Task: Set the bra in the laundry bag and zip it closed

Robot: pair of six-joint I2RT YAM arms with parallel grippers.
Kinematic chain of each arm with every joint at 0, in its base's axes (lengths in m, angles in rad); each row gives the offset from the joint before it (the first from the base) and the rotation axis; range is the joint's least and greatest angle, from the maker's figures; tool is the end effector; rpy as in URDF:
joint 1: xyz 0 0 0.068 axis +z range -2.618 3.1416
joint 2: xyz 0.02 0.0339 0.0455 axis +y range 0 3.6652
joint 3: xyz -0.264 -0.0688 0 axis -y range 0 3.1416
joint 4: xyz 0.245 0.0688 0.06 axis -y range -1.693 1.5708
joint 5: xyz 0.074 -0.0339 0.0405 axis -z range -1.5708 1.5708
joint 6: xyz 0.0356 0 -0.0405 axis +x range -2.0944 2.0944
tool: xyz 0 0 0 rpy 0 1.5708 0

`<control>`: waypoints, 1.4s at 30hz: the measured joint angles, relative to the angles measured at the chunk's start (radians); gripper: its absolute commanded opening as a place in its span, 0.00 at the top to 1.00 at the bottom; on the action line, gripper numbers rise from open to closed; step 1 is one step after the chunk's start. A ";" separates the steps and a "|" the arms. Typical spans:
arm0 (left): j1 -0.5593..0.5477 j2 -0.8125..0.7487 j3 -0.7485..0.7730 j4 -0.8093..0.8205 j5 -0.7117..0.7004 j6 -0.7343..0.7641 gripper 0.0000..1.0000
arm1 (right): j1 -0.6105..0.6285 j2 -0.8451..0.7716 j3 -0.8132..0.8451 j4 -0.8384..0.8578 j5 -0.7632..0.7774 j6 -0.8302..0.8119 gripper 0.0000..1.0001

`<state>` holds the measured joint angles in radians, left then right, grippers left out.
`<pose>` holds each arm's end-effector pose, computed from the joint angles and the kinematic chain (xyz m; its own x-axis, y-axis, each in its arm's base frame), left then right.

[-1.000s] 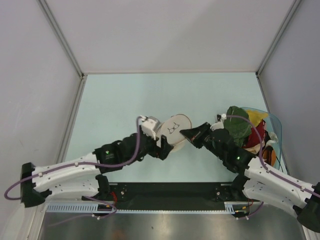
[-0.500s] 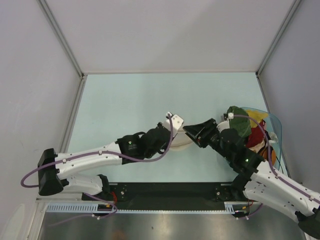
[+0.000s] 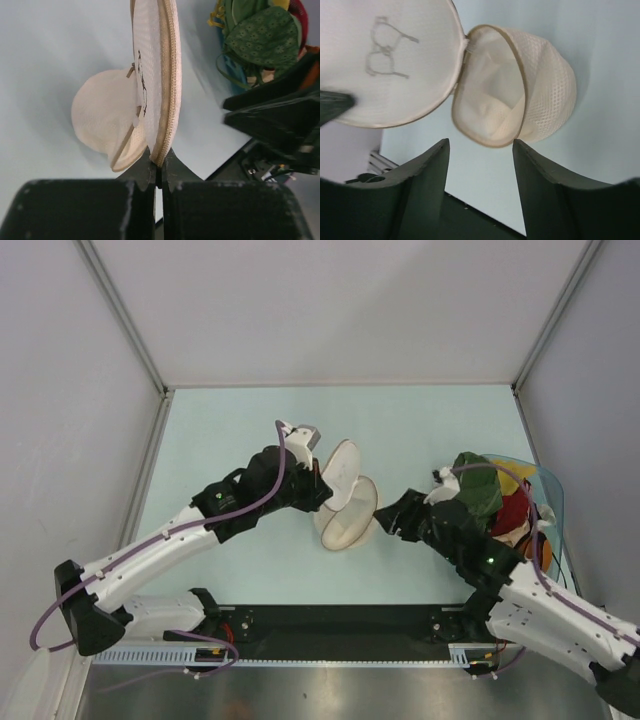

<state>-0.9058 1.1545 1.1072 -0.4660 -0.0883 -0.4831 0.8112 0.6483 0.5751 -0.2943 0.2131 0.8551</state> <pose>0.1605 -0.1996 0.3495 -0.6104 0.0286 -0.7916 0.5114 0.7773 -0.3663 0.1155 0.1107 0.2757 -0.5946 0.4450 -0.6697 -0.1891 0.7321 0.6544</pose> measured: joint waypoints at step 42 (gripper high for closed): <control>0.084 -0.026 -0.027 -0.011 0.201 -0.120 1.00 | -0.013 0.358 -0.239 0.438 0.043 -0.123 0.53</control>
<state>-0.8215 1.1286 1.0798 -0.4767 0.1131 -0.6029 0.7979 1.0061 0.3359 0.1436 0.2565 0.7319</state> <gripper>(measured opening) 0.025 0.541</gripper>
